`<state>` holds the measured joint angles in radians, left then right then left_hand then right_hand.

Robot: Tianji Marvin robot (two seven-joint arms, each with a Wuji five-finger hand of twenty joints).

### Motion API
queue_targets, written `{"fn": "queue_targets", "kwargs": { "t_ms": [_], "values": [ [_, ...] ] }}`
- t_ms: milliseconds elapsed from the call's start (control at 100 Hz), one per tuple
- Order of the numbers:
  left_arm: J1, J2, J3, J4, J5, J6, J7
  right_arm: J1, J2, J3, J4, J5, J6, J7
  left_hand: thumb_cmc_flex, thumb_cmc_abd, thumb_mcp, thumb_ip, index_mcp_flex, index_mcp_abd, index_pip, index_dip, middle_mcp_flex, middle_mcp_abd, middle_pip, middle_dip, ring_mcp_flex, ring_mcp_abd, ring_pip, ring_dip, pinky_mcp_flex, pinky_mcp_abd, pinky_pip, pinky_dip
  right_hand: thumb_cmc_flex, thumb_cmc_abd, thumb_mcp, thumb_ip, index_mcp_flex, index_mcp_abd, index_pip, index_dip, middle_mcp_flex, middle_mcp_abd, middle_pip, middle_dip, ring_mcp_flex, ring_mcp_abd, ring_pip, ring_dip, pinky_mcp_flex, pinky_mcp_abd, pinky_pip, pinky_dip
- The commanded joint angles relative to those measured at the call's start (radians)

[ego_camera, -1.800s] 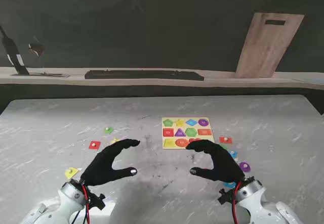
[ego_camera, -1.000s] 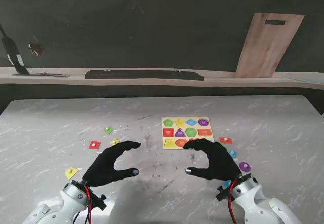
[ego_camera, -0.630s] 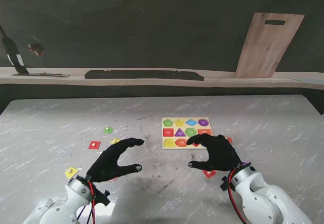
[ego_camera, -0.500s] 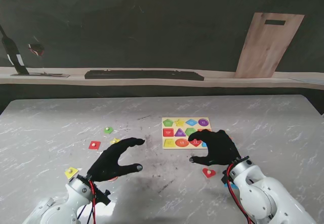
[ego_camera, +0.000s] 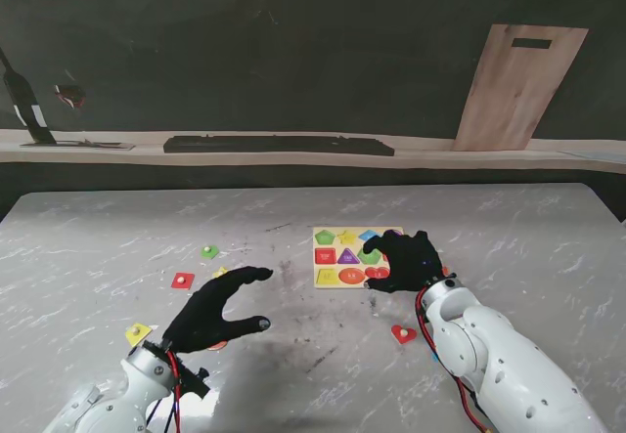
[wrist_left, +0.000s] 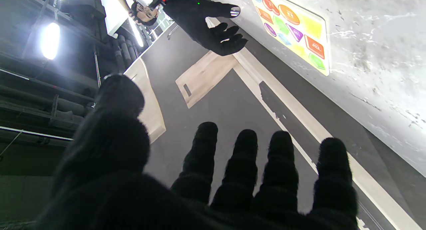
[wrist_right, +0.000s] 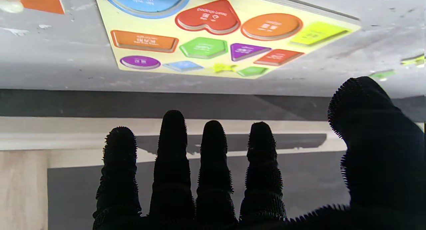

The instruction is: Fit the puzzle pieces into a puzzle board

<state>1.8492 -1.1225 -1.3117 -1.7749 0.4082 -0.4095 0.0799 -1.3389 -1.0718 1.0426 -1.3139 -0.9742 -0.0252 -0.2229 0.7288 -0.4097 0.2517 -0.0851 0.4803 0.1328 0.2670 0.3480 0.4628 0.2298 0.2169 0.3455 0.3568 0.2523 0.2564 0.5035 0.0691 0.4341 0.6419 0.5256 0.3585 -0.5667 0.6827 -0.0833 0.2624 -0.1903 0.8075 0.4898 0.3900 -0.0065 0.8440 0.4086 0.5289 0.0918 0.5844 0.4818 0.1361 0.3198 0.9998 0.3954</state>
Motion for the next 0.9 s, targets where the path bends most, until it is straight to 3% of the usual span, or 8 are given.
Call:
{"fn": "queue_targets", "kwargs": {
  "t_ms": [0, 250, 510, 680, 890],
  "values": [
    [0.007, -0.002, -0.002, -0.003, -0.001, -0.003, 0.004, 0.02, -0.013, -0.014, 0.021, 0.015, 0.008, 0.009, 0.003, 0.023, -0.026, 0.027, 0.013, -0.014, 0.0, 0.001, 0.014, -0.001, 0.014, 0.012, 0.019, -0.027, 0.019, 0.015, -0.01, -0.085, 0.017, 0.012, -0.007, 0.003, -0.019, 0.038, -0.05, 0.02, 0.013, -0.006, -0.051, 0.029, 0.006, 0.004, -0.038, -0.013, 0.003, -0.01, -0.025, -0.015, 0.017, -0.015],
    [0.006, -0.005, 0.0, -0.005, 0.0, 0.011, 0.016, 0.133, -0.027, -0.137, 0.143, 0.052, 0.069, -0.016, 0.008, 0.028, -0.034, 0.027, 0.014, -0.012, 0.0, 0.0, 0.016, 0.0, 0.014, 0.013, 0.018, -0.023, 0.022, 0.016, -0.011, -0.083, 0.021, 0.009, -0.017, -0.01, 0.004, 0.04, -0.147, 0.047, -0.014, -0.022, -0.166, 0.043, -0.009, -0.011, -0.091, 0.057, -0.063, -0.058, -0.047, -0.001, 0.024, -0.033],
    [0.004, -0.006, 0.003, -0.009, -0.005, 0.028, 0.018, 0.239, -0.054, -0.254, 0.27, 0.116, 0.11, -0.049, 0.015, 0.034, -0.044, 0.028, 0.016, -0.011, 0.0, -0.001, 0.017, 0.002, 0.015, 0.014, 0.018, -0.023, 0.024, 0.016, -0.013, -0.082, 0.023, 0.006, -0.026, 0.001, 0.009, 0.041, -0.182, 0.055, -0.064, -0.051, -0.218, 0.055, 0.0, -0.02, -0.107, 0.078, -0.074, -0.082, -0.058, 0.002, 0.039, -0.047],
    [0.004, -0.007, 0.003, -0.009, -0.006, 0.034, 0.018, 0.315, -0.08, -0.339, 0.363, 0.174, 0.128, -0.06, 0.018, 0.038, -0.05, 0.028, 0.017, -0.011, 0.0, -0.001, 0.019, 0.001, 0.017, 0.015, 0.02, -0.023, 0.026, 0.017, -0.013, -0.082, 0.025, 0.005, -0.027, 0.003, 0.009, 0.041, -0.182, -0.021, -0.098, -0.06, -0.226, 0.059, 0.0, -0.026, -0.109, 0.1, -0.071, -0.088, -0.061, 0.01, 0.047, -0.054],
    [0.002, -0.007, 0.002, -0.008, -0.008, 0.04, 0.019, 0.395, -0.111, -0.445, 0.465, 0.223, 0.119, -0.075, 0.021, 0.042, -0.06, 0.029, 0.016, -0.012, 0.001, -0.001, 0.022, 0.0, 0.018, 0.015, 0.021, -0.024, 0.027, 0.018, -0.013, -0.081, 0.027, 0.004, -0.021, 0.013, 0.008, 0.041, -0.183, -0.082, -0.131, -0.061, -0.225, 0.062, -0.021, -0.038, -0.121, 0.092, -0.071, -0.095, -0.072, 0.012, 0.05, -0.064]
  ]
}}
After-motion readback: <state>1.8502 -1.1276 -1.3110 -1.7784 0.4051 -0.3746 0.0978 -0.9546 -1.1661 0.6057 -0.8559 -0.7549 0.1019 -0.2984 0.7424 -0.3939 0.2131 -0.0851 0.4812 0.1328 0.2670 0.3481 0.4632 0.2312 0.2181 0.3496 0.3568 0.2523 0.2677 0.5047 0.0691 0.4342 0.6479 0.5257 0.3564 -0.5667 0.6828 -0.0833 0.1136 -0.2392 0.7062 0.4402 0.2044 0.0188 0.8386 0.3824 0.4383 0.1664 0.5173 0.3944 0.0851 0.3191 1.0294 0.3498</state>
